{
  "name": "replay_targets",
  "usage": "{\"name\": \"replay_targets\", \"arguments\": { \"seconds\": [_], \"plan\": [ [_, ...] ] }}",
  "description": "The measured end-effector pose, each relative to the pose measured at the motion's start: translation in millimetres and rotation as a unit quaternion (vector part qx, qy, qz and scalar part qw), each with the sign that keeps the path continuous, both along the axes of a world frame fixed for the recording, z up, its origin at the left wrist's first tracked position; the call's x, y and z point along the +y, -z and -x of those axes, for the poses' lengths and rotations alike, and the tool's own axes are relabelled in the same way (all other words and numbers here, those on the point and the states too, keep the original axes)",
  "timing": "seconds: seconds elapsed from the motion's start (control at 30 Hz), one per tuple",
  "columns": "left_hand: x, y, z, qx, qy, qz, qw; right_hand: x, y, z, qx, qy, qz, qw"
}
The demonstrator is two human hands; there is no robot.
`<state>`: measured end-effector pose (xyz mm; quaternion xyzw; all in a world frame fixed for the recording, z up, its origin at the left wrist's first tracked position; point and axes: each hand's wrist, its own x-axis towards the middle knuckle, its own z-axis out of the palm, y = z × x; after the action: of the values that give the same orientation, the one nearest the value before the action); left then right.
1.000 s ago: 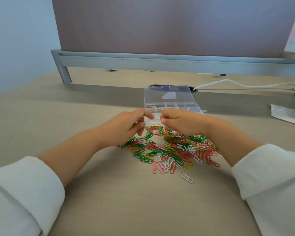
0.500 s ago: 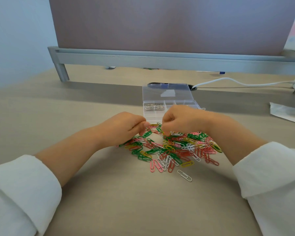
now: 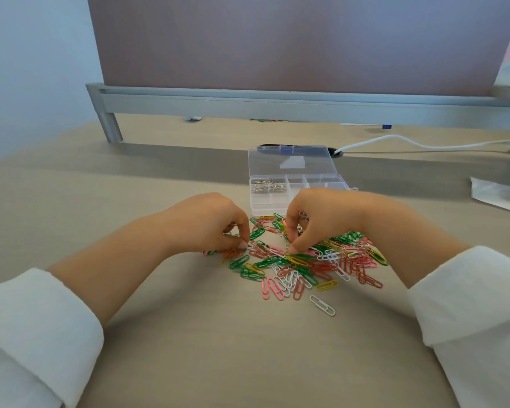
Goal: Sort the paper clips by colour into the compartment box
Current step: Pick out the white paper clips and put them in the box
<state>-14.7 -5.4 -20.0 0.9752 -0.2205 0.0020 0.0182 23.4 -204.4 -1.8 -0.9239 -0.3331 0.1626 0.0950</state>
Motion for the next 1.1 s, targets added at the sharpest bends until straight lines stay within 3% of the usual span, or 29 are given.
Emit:
{"name": "replay_targets", "arguments": {
  "seconds": [0.27, 0.43, 0.57, 0.83, 1.1],
  "plan": [
    [0.6, 0.4, 0.2, 0.091, -0.013, 0.032, 0.995, 2.0, 3.4, -2.0, 0.001, 0.004, -0.023, 1.0],
    [-3.9, 2.5, 0.4, 0.088, -0.013, 0.002, 0.996, -0.8, 1.2, -3.3, -0.015, 0.008, -0.04, 0.999],
    [-8.7, 2.7, 4.1, 0.098, -0.013, 0.029, 0.995, 0.2, -0.3, -1.8, -0.014, -0.008, -0.047, 0.999],
    [-16.9, 8.9, 7.2, -0.007, 0.029, 0.05, 0.998, 4.3, 2.3, -0.2, -0.043, -0.007, 0.015, 0.999],
    [-13.9, 11.0, 6.8, -0.001, 0.01, 0.141, 0.99, 1.9, -0.5, -0.6, -0.042, -0.008, 0.004, 0.999]
  ]
}}
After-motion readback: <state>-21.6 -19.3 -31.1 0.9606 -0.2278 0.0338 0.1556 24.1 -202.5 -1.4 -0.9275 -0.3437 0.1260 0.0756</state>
